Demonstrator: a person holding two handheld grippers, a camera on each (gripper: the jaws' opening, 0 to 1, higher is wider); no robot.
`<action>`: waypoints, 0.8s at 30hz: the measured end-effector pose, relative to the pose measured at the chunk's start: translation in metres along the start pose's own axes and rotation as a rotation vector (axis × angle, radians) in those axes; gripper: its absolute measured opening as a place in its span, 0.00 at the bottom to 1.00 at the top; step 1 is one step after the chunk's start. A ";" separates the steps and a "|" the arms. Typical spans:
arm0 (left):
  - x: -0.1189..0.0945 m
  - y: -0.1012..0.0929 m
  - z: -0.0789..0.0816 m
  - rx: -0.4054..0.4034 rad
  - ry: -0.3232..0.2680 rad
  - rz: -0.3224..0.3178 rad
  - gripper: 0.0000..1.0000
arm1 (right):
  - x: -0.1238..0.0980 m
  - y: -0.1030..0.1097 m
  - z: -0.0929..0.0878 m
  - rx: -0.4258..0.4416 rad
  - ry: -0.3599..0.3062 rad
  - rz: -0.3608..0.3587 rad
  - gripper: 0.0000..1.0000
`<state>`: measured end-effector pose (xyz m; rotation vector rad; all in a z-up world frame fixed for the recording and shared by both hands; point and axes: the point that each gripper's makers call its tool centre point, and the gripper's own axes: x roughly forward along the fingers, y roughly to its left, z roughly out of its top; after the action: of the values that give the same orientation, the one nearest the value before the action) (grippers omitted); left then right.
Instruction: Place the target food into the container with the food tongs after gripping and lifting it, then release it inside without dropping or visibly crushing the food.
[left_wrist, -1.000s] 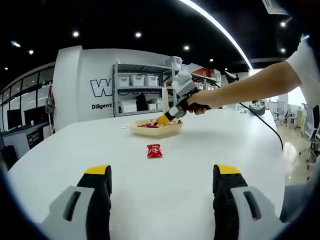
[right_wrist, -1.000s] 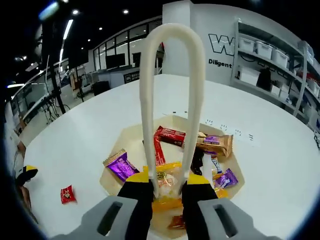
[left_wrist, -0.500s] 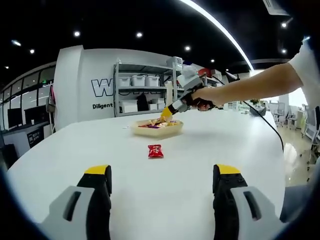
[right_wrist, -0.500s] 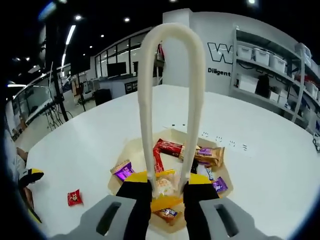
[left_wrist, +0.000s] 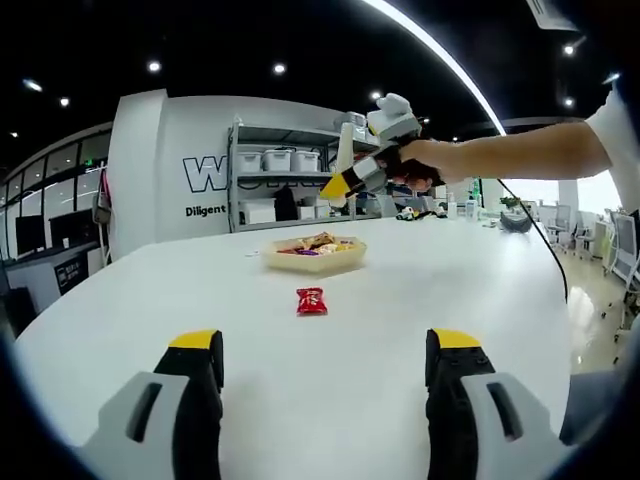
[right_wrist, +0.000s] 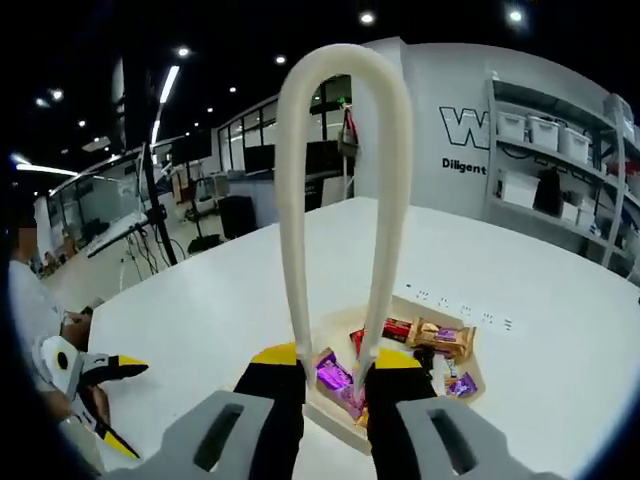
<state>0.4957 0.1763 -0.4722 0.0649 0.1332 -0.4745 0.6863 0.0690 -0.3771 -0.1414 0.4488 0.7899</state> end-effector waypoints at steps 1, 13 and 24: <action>0.000 0.000 0.000 0.000 0.001 0.000 0.81 | -0.001 0.005 0.000 -0.003 0.001 0.011 0.17; 0.000 0.000 -0.002 0.008 0.011 -0.007 0.81 | -0.007 0.046 0.000 -0.057 0.029 0.073 0.18; -0.001 -0.001 -0.002 0.008 0.011 -0.011 0.81 | 0.018 0.101 -0.043 -0.004 0.074 0.179 0.17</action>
<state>0.4943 0.1759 -0.4740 0.0743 0.1428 -0.4860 0.6111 0.1391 -0.4191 -0.1356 0.5357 0.9634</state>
